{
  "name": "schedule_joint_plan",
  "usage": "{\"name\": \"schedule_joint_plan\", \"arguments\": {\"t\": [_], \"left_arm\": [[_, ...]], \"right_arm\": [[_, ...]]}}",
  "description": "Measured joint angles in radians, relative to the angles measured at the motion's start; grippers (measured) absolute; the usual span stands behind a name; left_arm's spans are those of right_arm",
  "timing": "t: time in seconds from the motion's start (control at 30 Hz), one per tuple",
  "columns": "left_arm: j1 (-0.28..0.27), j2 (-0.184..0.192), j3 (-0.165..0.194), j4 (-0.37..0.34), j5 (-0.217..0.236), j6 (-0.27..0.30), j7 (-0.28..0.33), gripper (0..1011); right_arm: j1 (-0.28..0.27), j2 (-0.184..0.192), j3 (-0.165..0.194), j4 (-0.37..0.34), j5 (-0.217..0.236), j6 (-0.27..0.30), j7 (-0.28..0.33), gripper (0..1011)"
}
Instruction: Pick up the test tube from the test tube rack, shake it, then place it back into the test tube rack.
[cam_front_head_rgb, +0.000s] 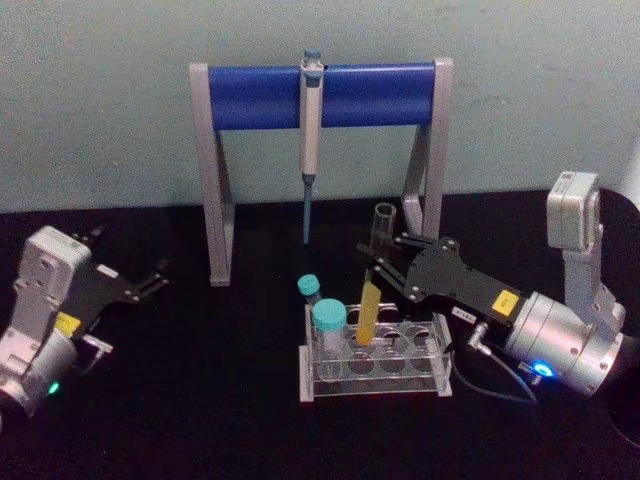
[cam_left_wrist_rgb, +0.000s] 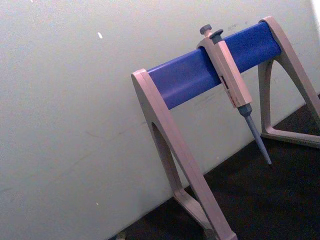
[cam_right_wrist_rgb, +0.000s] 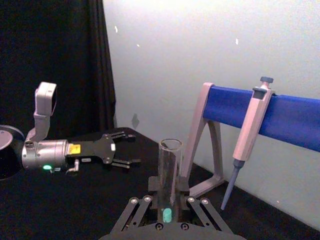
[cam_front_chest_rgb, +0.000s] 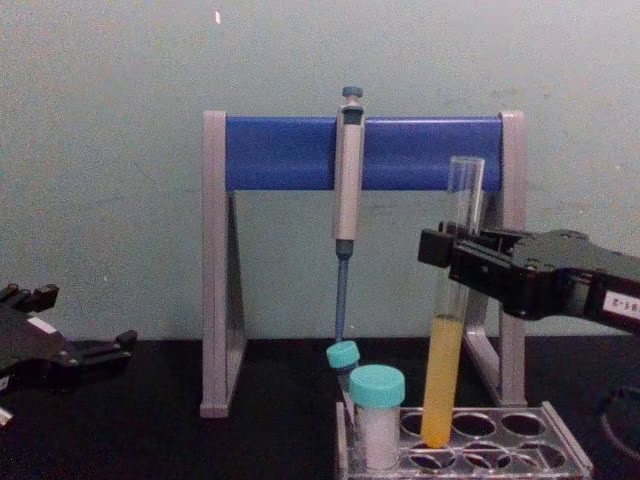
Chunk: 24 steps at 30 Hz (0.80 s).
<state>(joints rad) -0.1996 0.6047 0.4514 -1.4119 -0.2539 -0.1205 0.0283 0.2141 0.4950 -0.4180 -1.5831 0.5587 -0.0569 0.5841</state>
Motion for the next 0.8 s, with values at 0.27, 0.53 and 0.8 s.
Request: {"name": "schedule_joint_plan", "arguments": {"t": [0.27, 0.53, 0.8], "left_arm": [[0.000, 0.000, 0.000, 0.000, 0.000, 0.000, 0.000, 1001], [0.000, 0.000, 0.000, 0.000, 0.000, 0.000, 0.000, 1001], [0.000, 0.000, 0.000, 0.000, 0.000, 0.000, 0.000, 1001]], "right_arm": [[0.013, -0.005, -0.015, 0.025, -0.001, -0.003, -0.002, 235], [0.018, -0.010, -0.027, 0.043, -0.008, -0.003, -0.008, 235], [0.017, -0.018, -0.034, 0.066, -0.016, -0.003, -0.013, 235]]}}
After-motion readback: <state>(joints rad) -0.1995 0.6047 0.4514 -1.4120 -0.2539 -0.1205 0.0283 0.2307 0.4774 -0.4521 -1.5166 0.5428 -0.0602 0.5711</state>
